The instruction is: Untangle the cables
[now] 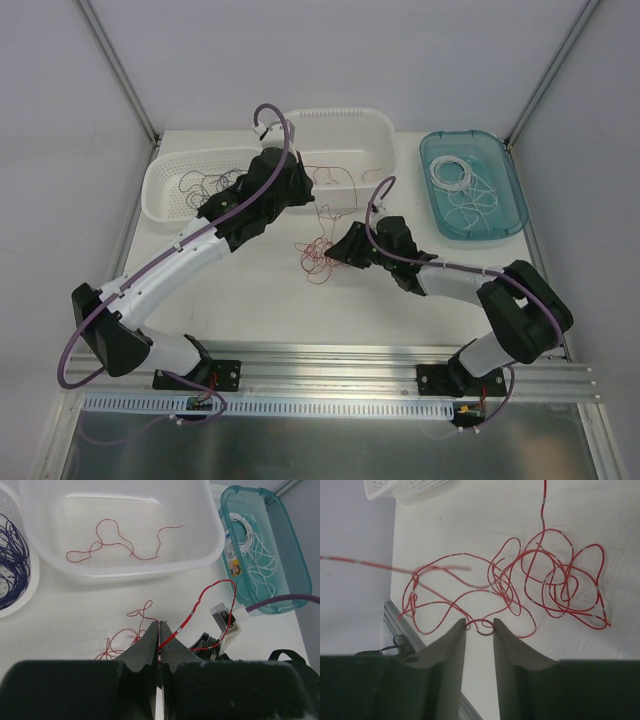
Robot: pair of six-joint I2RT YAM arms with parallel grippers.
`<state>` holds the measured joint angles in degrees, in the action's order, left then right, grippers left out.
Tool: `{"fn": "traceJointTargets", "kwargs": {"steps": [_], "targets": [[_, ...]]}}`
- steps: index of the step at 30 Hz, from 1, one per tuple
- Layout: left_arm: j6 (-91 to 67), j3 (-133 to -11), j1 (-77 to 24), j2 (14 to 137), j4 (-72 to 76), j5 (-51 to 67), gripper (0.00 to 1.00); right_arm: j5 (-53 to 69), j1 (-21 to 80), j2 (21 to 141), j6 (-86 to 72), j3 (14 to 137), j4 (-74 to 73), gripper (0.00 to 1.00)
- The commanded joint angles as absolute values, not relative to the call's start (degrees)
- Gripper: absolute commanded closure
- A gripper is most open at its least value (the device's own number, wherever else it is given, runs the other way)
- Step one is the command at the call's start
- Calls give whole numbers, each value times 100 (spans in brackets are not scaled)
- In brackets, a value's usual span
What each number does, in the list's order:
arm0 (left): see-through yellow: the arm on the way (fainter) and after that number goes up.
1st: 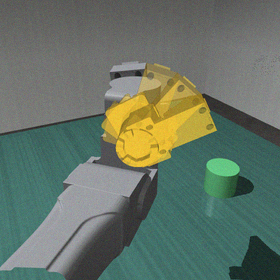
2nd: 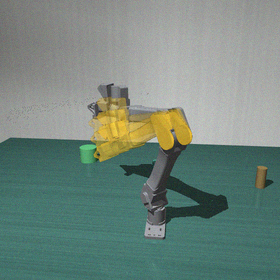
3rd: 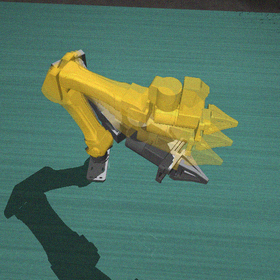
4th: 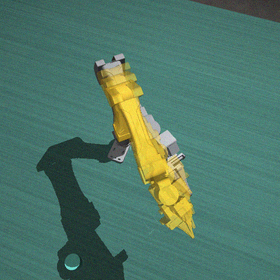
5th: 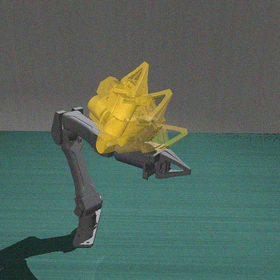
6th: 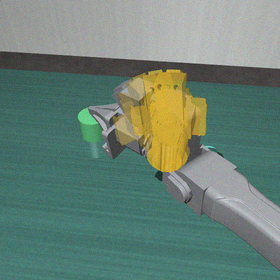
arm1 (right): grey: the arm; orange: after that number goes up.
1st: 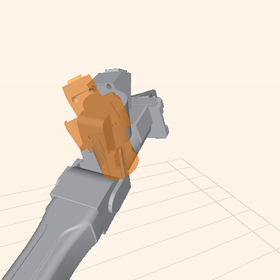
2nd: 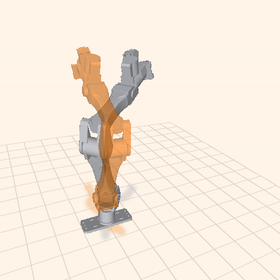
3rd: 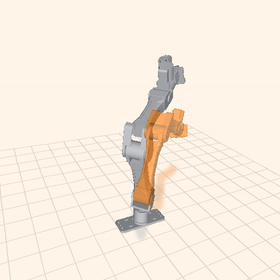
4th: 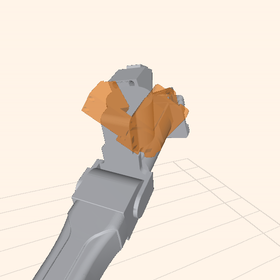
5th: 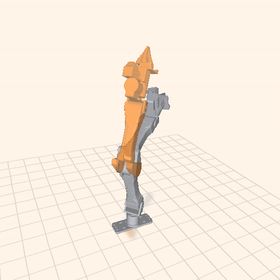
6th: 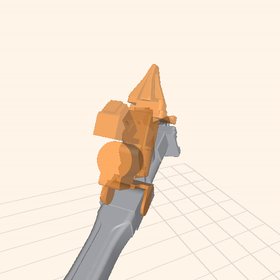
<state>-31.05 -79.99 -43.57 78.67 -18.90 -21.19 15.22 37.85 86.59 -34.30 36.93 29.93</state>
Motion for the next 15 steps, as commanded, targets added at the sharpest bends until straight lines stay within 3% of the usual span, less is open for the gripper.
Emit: {"fn": "traceJointTargets", "kwargs": {"steps": [1,2,4,8,15], "targets": [[-2954,-8393,-4421,7822,-1837,-2232,100,1671,3797,8640,-3595,3613,3622,71],[-2866,-8446,-4421,7805,-1837,-2311,100,1635,3771,8527,-3508,3551,3508,87],[-2550,-8630,-4395,7787,-1846,-2565,100,1495,3657,8333,-3349,3359,3062,99],[-1996,-9025,-4184,7656,-1846,-2847,100,1108,3262,7622,-2919,2989,1884,99],[-1004,-9825,-3639,7375,-1846,-3252,100,440,1665,6119,-2383,2777,-1233,99]]}}
